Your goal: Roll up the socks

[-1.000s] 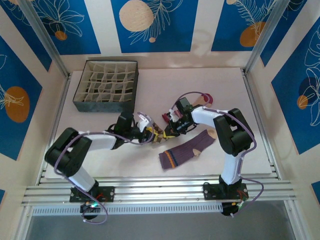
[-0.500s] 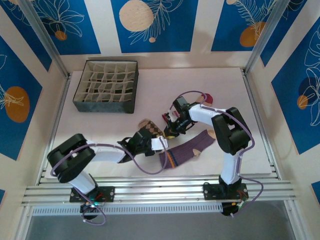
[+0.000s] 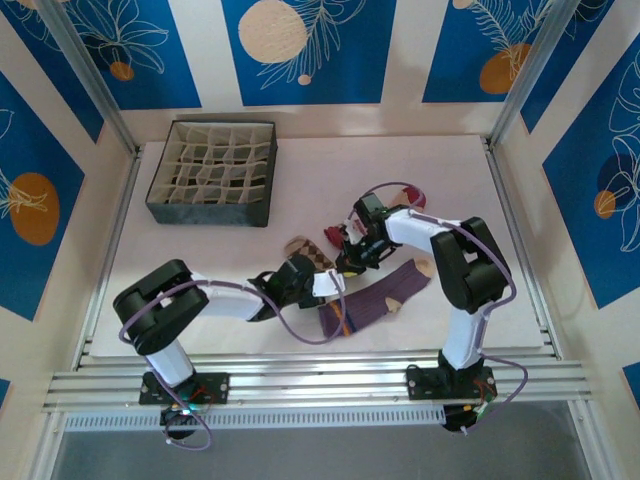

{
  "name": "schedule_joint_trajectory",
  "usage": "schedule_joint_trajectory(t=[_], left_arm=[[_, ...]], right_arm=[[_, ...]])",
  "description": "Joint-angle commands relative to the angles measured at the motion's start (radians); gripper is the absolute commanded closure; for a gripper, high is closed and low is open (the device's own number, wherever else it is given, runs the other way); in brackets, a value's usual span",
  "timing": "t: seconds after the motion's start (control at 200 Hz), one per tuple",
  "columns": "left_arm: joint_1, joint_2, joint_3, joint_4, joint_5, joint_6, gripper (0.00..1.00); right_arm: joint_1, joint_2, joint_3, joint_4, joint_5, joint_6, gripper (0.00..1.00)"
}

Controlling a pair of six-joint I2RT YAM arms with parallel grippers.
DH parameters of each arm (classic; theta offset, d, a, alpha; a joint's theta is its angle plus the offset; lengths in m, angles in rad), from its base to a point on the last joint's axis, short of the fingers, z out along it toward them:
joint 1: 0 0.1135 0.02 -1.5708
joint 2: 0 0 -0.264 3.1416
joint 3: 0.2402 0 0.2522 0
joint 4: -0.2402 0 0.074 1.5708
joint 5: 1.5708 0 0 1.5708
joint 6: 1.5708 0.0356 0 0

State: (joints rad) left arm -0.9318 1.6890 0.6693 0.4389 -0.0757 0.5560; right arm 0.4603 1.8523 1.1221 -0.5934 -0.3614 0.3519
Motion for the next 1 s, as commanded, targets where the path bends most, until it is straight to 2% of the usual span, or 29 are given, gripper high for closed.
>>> schedule_joint_trajectory(t=[0.0, 0.165, 0.26, 0.425, 0.635, 0.84, 0.995], left_arm=[[0.011, 0.019, 0.027, -0.074, 0.079, -0.108, 1.0], [0.061, 0.019, 0.019, -0.096, 0.239, -0.269, 1.0], [0.095, 0.024, -0.004, -0.066, 0.325, -0.354, 1.0], [0.18, 0.054, -0.048, 0.019, 0.463, -0.505, 1.0], [0.275, 0.102, -0.08, 0.107, 0.572, -0.688, 1.0], [0.325, 0.139, -0.083, 0.115, 0.606, -0.818, 1.0], [0.342, 0.155, -0.079, 0.101, 0.623, -0.858, 1.0]], right_arm=[[0.002, -0.09, -0.098, -0.081, -0.007, 0.031, 0.89], [-0.02, -0.209, -0.17, -0.071, -0.037, 0.053, 0.63], [-0.04, -0.263, -0.175, -0.053, -0.046, 0.059, 0.57], [-0.074, -0.305, -0.168, 0.049, -0.047, 0.049, 0.55], [-0.077, -0.222, -0.128, 0.181, -0.092, 0.015, 0.55], [-0.043, -0.098, -0.091, 0.252, -0.141, -0.028, 0.54], [-0.025, -0.025, -0.066, 0.264, -0.134, -0.035, 0.54]])
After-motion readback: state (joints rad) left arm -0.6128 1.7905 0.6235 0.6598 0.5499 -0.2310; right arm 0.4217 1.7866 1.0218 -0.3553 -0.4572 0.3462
